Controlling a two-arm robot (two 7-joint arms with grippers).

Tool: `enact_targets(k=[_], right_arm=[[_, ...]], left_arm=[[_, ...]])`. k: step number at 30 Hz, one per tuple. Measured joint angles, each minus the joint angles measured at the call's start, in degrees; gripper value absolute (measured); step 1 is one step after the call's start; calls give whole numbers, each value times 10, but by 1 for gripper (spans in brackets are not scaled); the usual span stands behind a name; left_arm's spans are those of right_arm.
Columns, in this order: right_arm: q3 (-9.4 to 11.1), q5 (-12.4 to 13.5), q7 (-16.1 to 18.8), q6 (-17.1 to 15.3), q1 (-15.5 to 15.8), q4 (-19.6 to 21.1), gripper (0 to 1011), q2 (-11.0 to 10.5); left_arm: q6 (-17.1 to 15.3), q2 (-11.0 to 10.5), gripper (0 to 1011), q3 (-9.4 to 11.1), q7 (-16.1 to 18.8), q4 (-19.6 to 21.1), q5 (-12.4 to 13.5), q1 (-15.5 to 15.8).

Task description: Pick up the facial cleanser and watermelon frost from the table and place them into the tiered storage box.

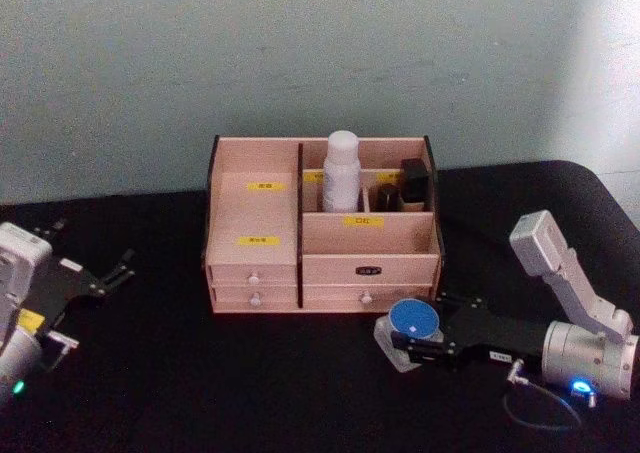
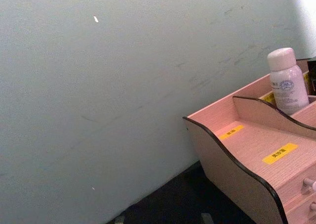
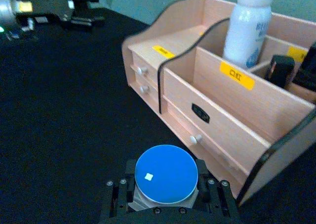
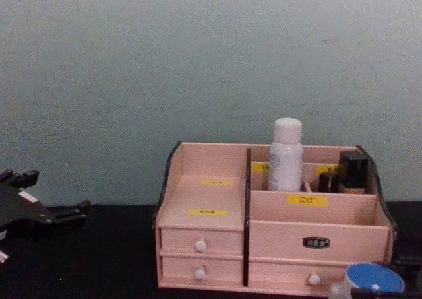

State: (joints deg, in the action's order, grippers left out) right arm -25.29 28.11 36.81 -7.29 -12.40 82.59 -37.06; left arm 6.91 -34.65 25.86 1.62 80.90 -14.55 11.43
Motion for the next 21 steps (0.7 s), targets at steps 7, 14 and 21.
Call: enact_targets(k=[7,14,21], right_arm=[[-6,15,14,0,-13,5,712,1],[-26,15,18,1,-48,4,712,15],[-46,12,17,-6,-89,-12,712,41]], left_arm=[[0,0,1001,0,0,0,0,0],[0,0,1001,0,0,0,0,0],[0,0,1001,0,0,0,0,0]])
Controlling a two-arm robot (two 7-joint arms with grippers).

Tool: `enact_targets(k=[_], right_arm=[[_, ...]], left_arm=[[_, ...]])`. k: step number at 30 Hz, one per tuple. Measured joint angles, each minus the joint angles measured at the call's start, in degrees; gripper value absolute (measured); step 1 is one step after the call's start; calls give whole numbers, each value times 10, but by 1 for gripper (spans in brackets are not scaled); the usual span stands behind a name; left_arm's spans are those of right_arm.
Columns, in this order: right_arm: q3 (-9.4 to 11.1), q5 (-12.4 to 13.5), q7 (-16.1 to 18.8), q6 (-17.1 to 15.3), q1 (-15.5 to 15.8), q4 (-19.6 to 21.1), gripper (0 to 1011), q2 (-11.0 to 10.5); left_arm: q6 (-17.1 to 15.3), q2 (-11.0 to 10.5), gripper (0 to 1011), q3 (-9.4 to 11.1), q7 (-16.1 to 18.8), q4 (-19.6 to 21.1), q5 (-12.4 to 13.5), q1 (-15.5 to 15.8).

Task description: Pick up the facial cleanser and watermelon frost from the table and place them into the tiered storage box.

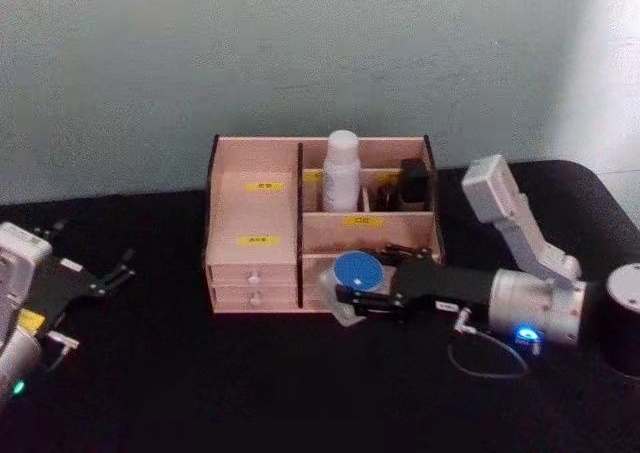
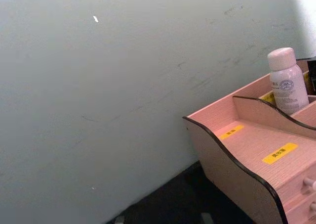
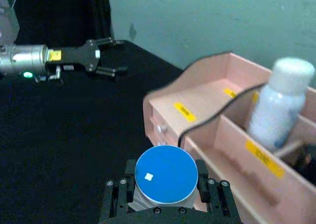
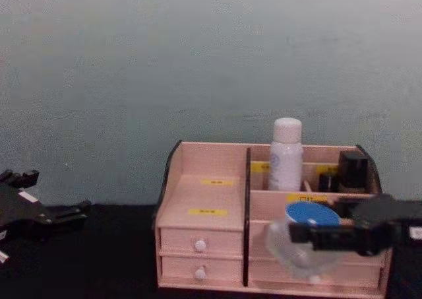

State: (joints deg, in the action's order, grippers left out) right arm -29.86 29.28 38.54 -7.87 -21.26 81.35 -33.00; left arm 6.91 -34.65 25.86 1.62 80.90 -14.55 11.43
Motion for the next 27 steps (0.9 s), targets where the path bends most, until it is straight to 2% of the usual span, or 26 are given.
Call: enact_targets(k=[19,27], right_arm=[[-46,-11,5,0,-104,-80,712,79],[-61,-26,-11,-6,-144,-128,712,115]], left_arm=[[0,0,1001,0,0,0,0,0],[0,0,1001,0,0,0,0,0]])
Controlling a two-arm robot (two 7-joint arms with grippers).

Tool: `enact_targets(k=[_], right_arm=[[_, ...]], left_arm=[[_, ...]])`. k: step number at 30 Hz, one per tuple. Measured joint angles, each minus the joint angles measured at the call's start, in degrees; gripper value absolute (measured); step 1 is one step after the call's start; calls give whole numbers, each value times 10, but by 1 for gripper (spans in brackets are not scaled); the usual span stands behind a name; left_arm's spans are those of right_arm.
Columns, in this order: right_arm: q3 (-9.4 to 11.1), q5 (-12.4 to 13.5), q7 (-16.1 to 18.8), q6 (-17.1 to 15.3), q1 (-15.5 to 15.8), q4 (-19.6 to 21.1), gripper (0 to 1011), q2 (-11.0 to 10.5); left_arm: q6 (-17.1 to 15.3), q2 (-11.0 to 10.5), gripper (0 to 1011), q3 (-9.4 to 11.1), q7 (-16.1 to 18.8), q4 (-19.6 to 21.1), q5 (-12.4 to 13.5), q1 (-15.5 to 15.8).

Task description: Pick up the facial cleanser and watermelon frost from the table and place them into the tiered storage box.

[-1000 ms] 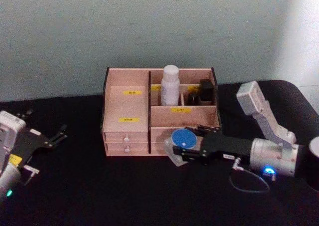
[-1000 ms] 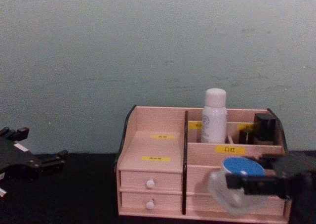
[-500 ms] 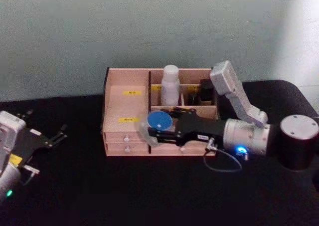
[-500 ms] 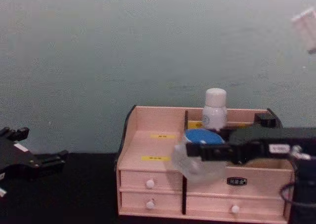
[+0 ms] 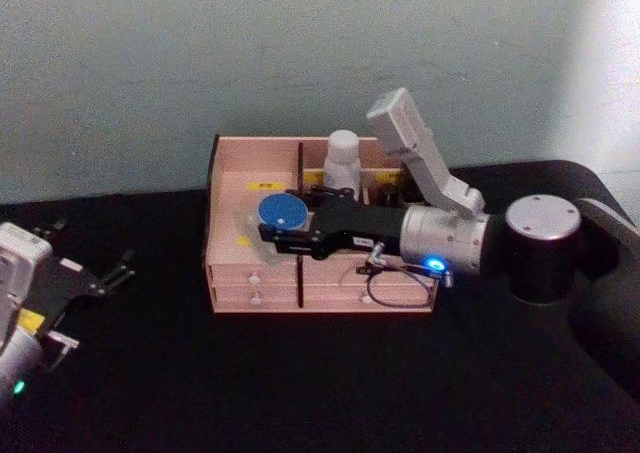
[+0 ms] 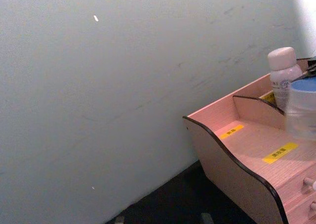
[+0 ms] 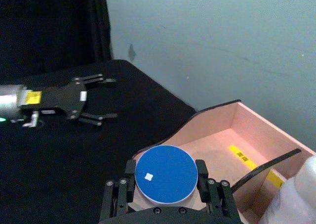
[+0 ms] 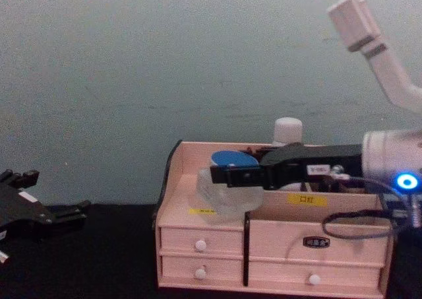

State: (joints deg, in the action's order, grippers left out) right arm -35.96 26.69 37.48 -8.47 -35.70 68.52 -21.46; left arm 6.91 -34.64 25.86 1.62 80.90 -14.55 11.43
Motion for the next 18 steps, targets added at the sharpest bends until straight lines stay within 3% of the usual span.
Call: enact_targets(k=[9,18], right_arm=[[-7,-30,-38,-12,-45,-68,712,50],[-6,-51,-51,-12,-78,-136,712,91]], left_arm=[[0,0,1001,0,0,0,0,0],[0,0,1001,0,0,0,0,0]])
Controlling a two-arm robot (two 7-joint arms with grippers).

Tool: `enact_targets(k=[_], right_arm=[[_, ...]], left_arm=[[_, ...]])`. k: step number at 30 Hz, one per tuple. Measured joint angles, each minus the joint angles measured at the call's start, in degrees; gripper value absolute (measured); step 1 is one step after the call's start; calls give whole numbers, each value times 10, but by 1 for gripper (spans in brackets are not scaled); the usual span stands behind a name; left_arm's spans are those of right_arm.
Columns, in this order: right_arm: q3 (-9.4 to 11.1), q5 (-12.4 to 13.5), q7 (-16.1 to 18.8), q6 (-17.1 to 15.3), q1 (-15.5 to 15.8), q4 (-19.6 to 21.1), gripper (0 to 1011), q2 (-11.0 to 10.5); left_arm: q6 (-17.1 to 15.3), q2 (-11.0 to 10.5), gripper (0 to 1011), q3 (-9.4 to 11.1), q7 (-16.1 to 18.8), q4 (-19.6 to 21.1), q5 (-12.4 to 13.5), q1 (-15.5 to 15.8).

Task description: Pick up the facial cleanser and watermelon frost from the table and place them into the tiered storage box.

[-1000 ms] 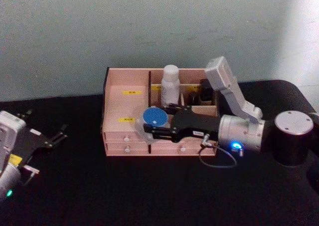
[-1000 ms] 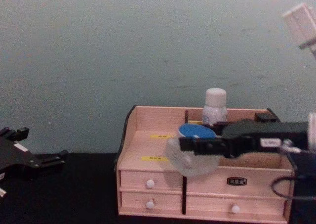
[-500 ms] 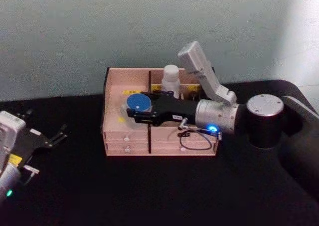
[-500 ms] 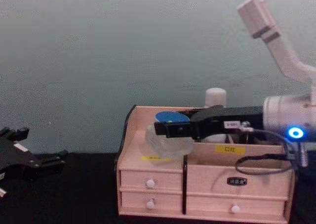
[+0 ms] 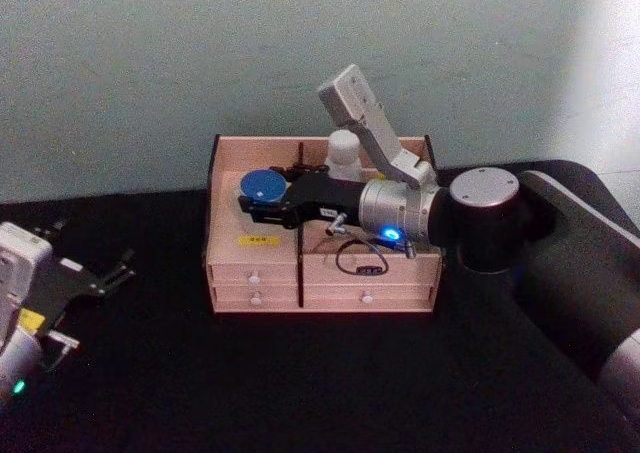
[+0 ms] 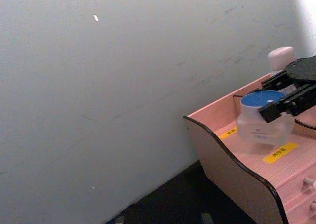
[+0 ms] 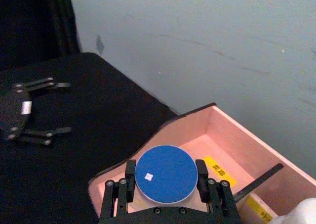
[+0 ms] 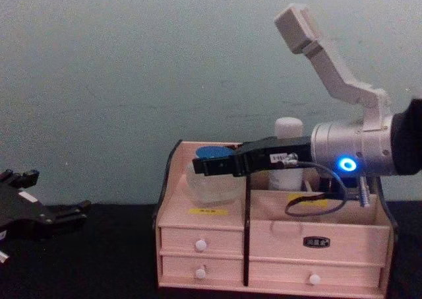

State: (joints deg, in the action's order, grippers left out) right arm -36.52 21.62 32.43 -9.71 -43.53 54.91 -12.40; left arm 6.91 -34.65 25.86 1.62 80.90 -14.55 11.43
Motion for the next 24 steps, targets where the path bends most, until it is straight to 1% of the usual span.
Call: enact_targets(k=[5,12,24], right_arm=[[6,-7,-3,2,-17,-40,712,20],[14,-16,-3,4,-29,-71,712,36],[28,-27,-3,-4,-34,-94,712,52]], left_arm=[[0,0,1001,0,0,0,0,0],[0,0,1001,0,0,0,0,0],[0,0,1001,0,0,0,0,0]])
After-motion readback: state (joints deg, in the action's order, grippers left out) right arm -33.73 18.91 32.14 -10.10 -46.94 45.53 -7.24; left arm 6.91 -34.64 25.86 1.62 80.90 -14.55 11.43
